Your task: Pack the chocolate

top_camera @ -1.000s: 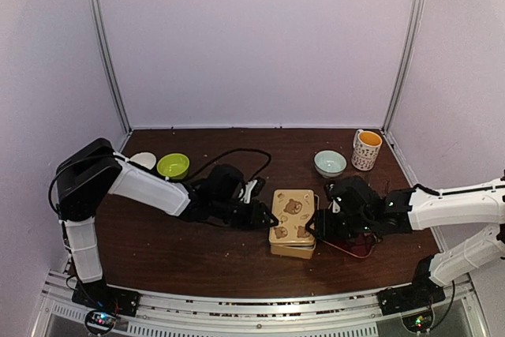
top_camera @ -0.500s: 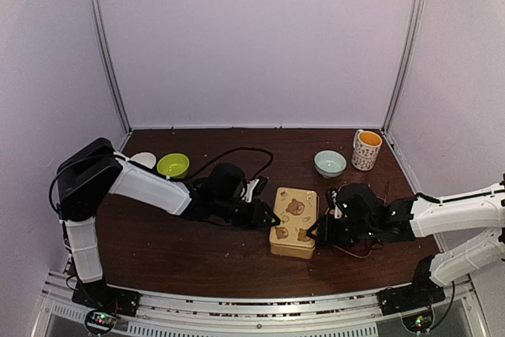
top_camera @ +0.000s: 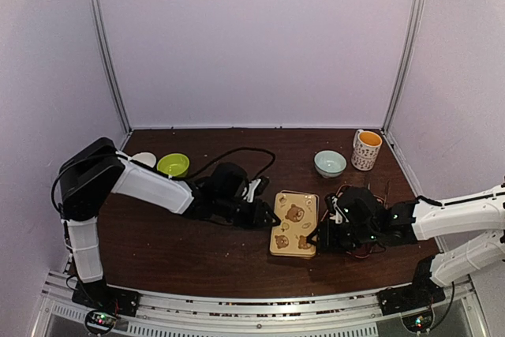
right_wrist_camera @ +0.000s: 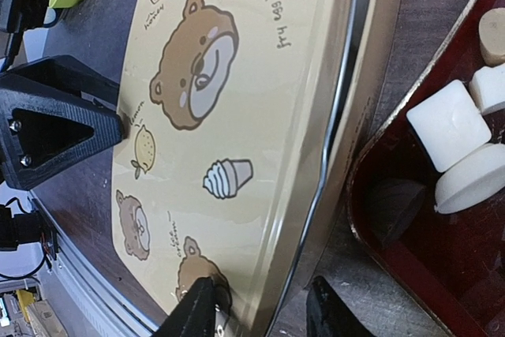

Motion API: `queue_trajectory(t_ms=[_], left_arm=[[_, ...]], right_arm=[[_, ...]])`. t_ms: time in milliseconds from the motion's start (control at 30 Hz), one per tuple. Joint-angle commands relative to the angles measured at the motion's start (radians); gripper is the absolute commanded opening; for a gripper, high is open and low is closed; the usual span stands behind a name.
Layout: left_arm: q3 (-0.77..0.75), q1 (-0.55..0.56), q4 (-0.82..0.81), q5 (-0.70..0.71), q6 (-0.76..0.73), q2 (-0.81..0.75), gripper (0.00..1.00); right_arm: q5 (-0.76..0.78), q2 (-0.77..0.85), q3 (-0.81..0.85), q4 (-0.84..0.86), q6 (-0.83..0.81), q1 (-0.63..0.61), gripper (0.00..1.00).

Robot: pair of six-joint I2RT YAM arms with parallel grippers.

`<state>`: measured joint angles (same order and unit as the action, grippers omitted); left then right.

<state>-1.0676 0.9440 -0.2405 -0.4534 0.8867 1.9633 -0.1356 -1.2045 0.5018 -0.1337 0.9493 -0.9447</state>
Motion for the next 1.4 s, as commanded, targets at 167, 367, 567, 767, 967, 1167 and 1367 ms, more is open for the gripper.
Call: queue_trajectory(t_ms=[167,367,567,767,967,1167,1367], left_arm=[[-0.055,0.004,0.044,0.027,-0.041,0.02,0.25],[-0.111,0.004,0.126,0.06,-0.083,0.02,0.25],[-0.153,0.004,0.154,0.064,-0.1,0.052,0.25],[-0.173,0.004,0.201,0.098,-0.104,0.076,0.25],[-0.181,0.004,0.235,0.123,-0.107,0.084,0.27],[-0.213,0.003,0.278,0.136,-0.115,0.111,0.29],[-0.221,0.003,0.282,0.138,-0.115,0.119,0.33]], right_arm=[[0.017,0.0,-0.007,0.043,0.006,0.031,0.37],[0.01,-0.025,-0.015,0.069,0.012,0.036,0.35],[0.0,-0.054,-0.015,0.1,0.008,0.059,0.34],[-0.009,-0.083,-0.01,0.112,-0.005,0.075,0.33],[-0.012,-0.091,-0.011,0.108,-0.022,0.094,0.35],[-0.024,-0.116,-0.014,0.117,-0.041,0.119,0.36],[-0.04,-0.135,-0.005,0.126,-0.056,0.142,0.37]])
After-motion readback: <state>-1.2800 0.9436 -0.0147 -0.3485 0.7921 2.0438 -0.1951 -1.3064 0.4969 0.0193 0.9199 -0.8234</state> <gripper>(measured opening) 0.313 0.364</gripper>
